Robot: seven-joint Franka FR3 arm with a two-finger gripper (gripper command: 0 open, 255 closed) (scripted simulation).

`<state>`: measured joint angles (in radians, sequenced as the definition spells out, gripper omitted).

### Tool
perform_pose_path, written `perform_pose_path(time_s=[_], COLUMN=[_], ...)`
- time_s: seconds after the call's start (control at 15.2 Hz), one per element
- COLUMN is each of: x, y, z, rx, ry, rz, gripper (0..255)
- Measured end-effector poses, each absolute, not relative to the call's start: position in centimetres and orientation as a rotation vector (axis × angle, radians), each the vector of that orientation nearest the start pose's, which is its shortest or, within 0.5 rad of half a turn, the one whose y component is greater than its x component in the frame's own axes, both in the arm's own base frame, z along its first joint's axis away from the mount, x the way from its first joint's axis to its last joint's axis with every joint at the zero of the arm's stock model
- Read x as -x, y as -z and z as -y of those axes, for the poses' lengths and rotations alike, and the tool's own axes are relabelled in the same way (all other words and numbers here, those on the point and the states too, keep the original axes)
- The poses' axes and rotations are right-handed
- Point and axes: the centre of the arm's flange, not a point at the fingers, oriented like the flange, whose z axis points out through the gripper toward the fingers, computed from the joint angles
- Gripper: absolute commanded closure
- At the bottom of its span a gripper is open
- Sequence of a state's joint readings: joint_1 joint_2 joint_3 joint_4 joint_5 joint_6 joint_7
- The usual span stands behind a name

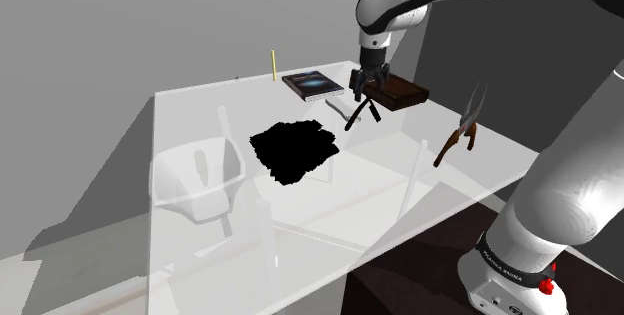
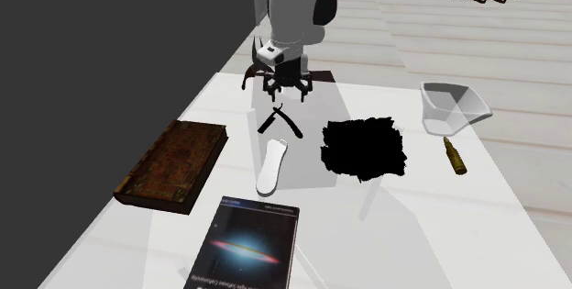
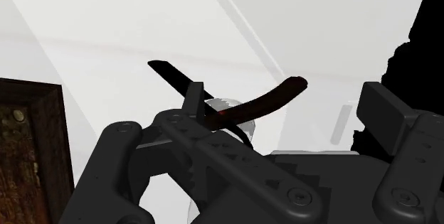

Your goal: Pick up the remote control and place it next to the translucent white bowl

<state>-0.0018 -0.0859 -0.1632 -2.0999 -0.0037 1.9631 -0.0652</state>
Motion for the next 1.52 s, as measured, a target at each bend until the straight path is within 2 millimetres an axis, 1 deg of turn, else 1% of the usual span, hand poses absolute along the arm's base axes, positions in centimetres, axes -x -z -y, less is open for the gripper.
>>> perform_pose_path(time_s=[0.07,0.2,0.33,0.59,0.66,0.73,0.79,0.92,0.99,1.39,1.52], x=[-52.2,-54.6,-56.9,-61.0,-62.1,-63.2,-64.2,-66.3,-66.7,-67.0,-67.1], y=[-44.5,-44.0,-43.2,-40.3,-40.0,-39.3,-38.8,-37.7,-37.3,-34.1,-33.6], z=[9.1,9.8,10.5,12.3,12.7,13.2,14.0,14.6,14.7,14.8,14.8], rx=[3.120,3.120,3.122,3.117,3.117,3.116,3.116,3.115,3.115,3.114,3.114], ry=[-0.074,-0.056,-0.023,-0.035,-0.032,-0.026,-0.023,-0.015,-0.013,-0.011,-0.011], rz=[-0.158,-0.170,-0.181,-0.207,-0.213,-0.219,-0.225,-0.236,-0.238,-0.240,-0.240], gripper=[0,0,0,0,0,0,0,0,0,0,0])
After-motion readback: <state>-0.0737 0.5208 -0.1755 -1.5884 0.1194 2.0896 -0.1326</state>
